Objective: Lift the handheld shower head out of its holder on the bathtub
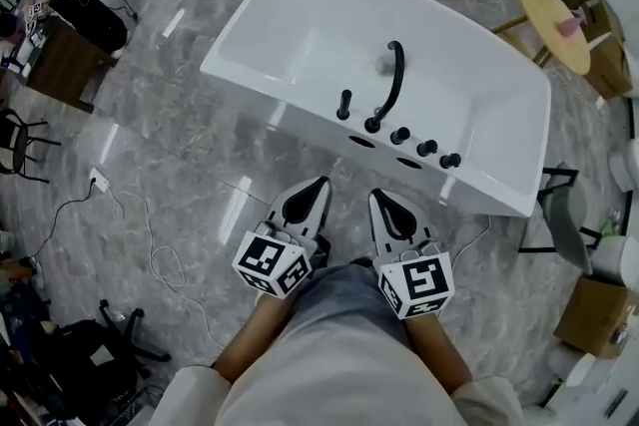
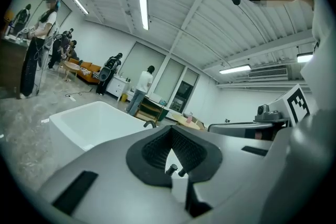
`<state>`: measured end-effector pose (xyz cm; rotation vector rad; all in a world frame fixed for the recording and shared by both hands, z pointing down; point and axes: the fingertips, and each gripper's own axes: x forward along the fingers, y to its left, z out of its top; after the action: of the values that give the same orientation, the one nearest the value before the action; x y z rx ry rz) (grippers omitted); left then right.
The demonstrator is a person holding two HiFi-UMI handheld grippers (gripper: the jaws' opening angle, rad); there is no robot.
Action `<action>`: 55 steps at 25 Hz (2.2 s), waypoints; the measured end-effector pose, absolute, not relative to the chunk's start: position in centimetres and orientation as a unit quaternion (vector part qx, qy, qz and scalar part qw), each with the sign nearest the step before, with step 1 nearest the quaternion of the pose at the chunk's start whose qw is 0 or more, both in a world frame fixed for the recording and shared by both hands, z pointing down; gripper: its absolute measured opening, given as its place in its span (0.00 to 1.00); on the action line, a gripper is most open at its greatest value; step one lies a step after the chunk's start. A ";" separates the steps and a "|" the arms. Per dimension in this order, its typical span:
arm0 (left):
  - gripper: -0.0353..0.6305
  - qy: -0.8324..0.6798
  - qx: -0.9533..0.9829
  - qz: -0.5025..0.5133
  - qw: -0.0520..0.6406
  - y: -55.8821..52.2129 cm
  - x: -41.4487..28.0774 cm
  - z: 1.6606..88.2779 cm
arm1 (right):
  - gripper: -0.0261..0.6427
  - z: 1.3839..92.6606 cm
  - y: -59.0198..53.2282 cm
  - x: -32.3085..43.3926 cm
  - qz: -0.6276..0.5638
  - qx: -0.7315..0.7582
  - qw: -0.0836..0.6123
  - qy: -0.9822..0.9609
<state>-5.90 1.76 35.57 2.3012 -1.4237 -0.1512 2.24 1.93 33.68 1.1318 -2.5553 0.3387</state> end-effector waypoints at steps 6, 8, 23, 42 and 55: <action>0.06 -0.501 0.840 -0.051 0.201 0.2 -8.3 35.5 | 0.07 33.8 0.0 0.7 0.111 0.415 0.164 -0.888; 0.06 -0.497 0.844 -0.047 0.197 -0.1 -8.9 35.4 | 0.07 33.8 -0.4 0.1 0.111 0.419 0.161 -0.887; 0.06 -0.480 0.848 -0.040 0.223 -1.5 -10.0 37.4 | 0.07 35.6 -1.4 -1.6 0.148 0.422 0.154 -0.881; 0.06 -0.476 0.835 0.003 0.275 -9.7 -6.9 45.7 | 0.07 40.4 -7.2 -0.7 0.205 0.394 0.191 -0.875; 0.06 -0.509 0.800 0.058 0.313 -15.1 -5.7 55.4 | 0.07 43.8 -11.2 0.5 0.229 0.372 0.217 -0.873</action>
<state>-5.65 -15.06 55.40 2.1095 -1.3417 0.1531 0.47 -11.25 43.76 1.0299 -2.4184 0.6343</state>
